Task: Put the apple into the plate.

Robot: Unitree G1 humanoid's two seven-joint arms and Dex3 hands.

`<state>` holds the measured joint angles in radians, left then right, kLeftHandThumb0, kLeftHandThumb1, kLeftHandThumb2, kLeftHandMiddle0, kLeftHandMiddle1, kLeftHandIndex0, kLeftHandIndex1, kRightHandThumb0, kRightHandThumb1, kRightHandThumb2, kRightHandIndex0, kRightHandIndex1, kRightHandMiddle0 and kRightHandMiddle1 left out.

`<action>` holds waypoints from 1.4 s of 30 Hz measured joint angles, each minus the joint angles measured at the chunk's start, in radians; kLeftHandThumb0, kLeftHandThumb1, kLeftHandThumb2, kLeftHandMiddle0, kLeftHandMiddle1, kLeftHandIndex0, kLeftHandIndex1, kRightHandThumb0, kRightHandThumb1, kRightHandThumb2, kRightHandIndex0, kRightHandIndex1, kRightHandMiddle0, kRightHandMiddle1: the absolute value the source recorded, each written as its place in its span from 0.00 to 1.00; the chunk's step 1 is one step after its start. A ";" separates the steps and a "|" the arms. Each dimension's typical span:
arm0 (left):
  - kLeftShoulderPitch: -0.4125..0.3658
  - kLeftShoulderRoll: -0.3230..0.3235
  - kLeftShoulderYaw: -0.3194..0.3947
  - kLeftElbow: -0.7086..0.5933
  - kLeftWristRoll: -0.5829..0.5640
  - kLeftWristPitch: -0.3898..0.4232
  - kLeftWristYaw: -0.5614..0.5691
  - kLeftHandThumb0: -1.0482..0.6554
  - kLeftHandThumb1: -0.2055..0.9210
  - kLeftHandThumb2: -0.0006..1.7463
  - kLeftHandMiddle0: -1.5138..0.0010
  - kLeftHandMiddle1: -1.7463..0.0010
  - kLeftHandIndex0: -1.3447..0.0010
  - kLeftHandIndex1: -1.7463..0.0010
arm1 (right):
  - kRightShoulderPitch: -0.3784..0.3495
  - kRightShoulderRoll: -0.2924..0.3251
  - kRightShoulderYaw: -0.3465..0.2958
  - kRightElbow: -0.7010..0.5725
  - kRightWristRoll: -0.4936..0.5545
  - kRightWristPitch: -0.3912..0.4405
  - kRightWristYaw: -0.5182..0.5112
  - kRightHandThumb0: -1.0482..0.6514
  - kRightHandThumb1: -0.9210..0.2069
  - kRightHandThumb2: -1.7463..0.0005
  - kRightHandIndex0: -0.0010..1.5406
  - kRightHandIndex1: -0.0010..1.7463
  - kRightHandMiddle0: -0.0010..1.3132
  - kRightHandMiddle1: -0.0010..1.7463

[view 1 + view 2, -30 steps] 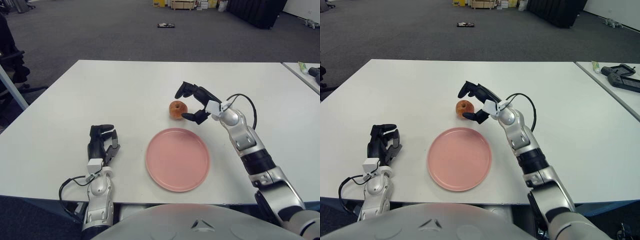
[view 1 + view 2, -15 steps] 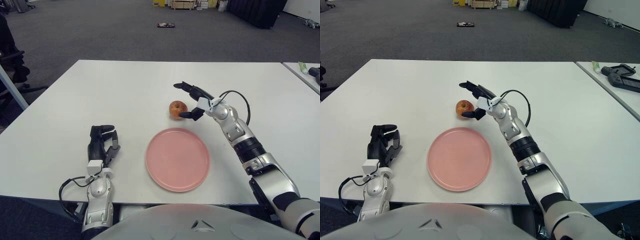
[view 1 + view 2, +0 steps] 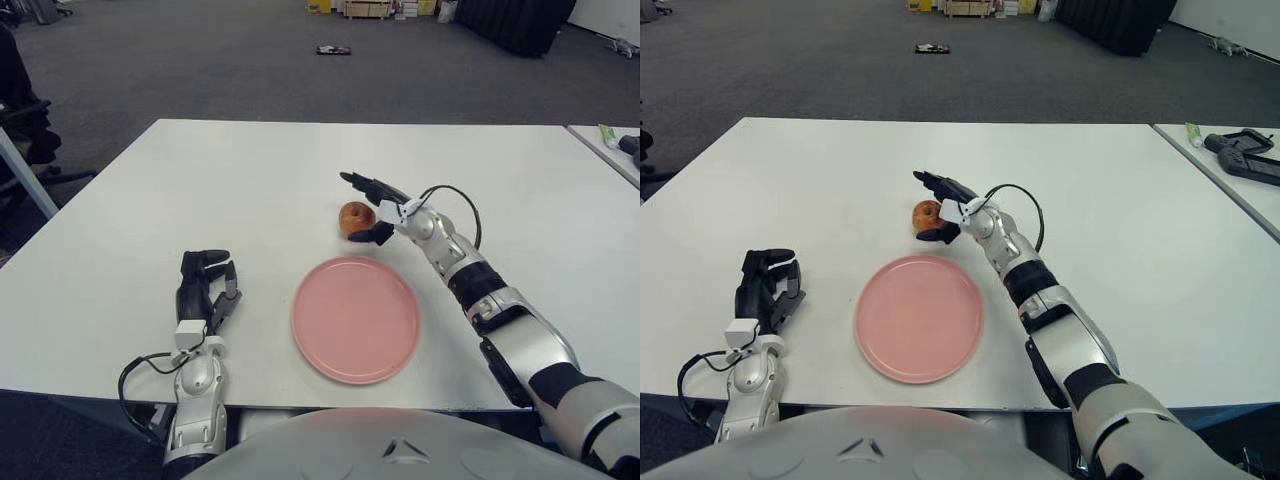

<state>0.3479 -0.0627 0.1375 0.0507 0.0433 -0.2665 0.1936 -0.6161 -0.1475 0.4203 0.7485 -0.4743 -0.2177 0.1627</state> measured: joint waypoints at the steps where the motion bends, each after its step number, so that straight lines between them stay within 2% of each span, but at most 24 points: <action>1: 0.001 0.000 0.000 0.000 0.001 0.001 0.000 0.41 0.92 0.38 0.72 0.12 0.82 0.00 | -0.001 0.011 0.012 0.024 -0.011 -0.007 -0.012 0.07 0.48 0.54 0.00 0.00 0.00 0.00; 6: 0.005 -0.003 0.000 -0.003 0.003 0.009 0.002 0.41 0.92 0.38 0.72 0.12 0.82 0.00 | -0.007 0.050 0.048 0.117 -0.038 -0.029 -0.064 0.03 0.42 0.59 0.00 0.00 0.00 0.00; 13: 0.008 -0.006 0.000 -0.003 0.003 0.007 0.002 0.41 0.92 0.38 0.71 0.11 0.82 0.00 | -0.081 0.089 0.075 0.262 -0.054 -0.075 -0.090 0.00 0.36 0.63 0.00 0.00 0.00 0.00; 17: 0.008 -0.006 0.000 -0.005 0.003 0.004 0.002 0.41 0.91 0.38 0.71 0.11 0.81 0.00 | -0.125 0.113 0.078 0.340 -0.054 -0.081 -0.101 0.04 0.36 0.62 0.00 0.00 0.01 0.01; 20: 0.008 -0.006 0.000 -0.004 0.003 -0.001 0.002 0.41 0.91 0.38 0.71 0.12 0.81 0.00 | -0.159 0.129 0.074 0.387 -0.050 -0.063 -0.101 0.08 0.36 0.59 0.01 0.01 0.00 0.07; 23: 0.009 -0.007 -0.001 -0.003 0.003 -0.003 0.002 0.41 0.91 0.38 0.72 0.12 0.81 0.00 | -0.189 0.142 0.056 0.430 -0.043 -0.037 -0.099 0.13 0.37 0.55 0.01 0.16 0.00 0.19; 25: 0.010 -0.008 -0.001 -0.004 0.003 -0.003 0.002 0.41 0.91 0.38 0.72 0.12 0.82 0.00 | -0.198 0.144 0.041 0.461 -0.032 -0.030 -0.100 0.18 0.37 0.52 0.00 0.37 0.00 0.33; 26: 0.010 -0.009 -0.001 -0.005 0.003 -0.003 0.002 0.41 0.92 0.38 0.72 0.12 0.82 0.00 | -0.202 0.144 0.032 0.476 -0.024 -0.030 -0.102 0.19 0.37 0.52 0.00 0.40 0.00 0.36; 28: 0.012 -0.011 -0.001 -0.008 0.003 -0.002 0.002 0.41 0.92 0.38 0.72 0.12 0.82 0.00 | -0.209 0.144 0.014 0.500 -0.012 -0.030 -0.109 0.23 0.38 0.48 0.01 0.56 0.00 0.50; 30: 0.015 -0.014 -0.001 -0.012 0.003 -0.001 0.002 0.41 0.92 0.38 0.73 0.12 0.82 0.00 | -0.212 0.142 -0.004 0.521 -0.003 -0.028 -0.120 0.25 0.39 0.46 0.02 0.62 0.00 0.59; 31: 0.017 -0.015 -0.001 -0.014 0.003 -0.001 0.002 0.41 0.92 0.38 0.73 0.12 0.82 0.00 | -0.213 0.140 -0.011 0.528 -0.001 -0.028 -0.125 0.26 0.40 0.44 0.03 0.66 0.00 0.68; 35: 0.022 -0.019 0.001 -0.020 0.002 0.004 0.002 0.41 0.92 0.38 0.73 0.12 0.82 0.00 | -0.210 0.135 -0.049 0.543 0.029 -0.028 -0.133 0.31 0.44 0.38 0.08 0.76 0.00 0.90; 36: 0.023 -0.019 0.001 -0.022 0.002 0.006 0.002 0.41 0.92 0.38 0.73 0.12 0.82 0.00 | -0.207 0.135 -0.057 0.547 0.034 -0.028 -0.134 0.31 0.44 0.37 0.08 0.77 0.00 0.92; 38: 0.028 -0.020 0.001 -0.027 0.002 0.008 0.003 0.41 0.92 0.37 0.73 0.12 0.82 0.00 | -0.199 0.133 -0.073 0.547 0.043 -0.035 -0.137 0.36 0.31 0.45 0.11 0.82 0.15 0.97; 42: 0.033 -0.022 0.002 -0.032 0.003 0.012 0.008 0.41 0.93 0.37 0.74 0.12 0.82 0.00 | -0.197 0.133 -0.098 0.545 0.062 -0.035 -0.137 0.38 0.30 0.45 0.16 0.87 0.26 0.99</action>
<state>0.3814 -0.0844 0.1400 0.0184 0.0462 -0.2549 0.2014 -0.8131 -0.0143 0.3223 1.2939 -0.4124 -0.2524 0.0259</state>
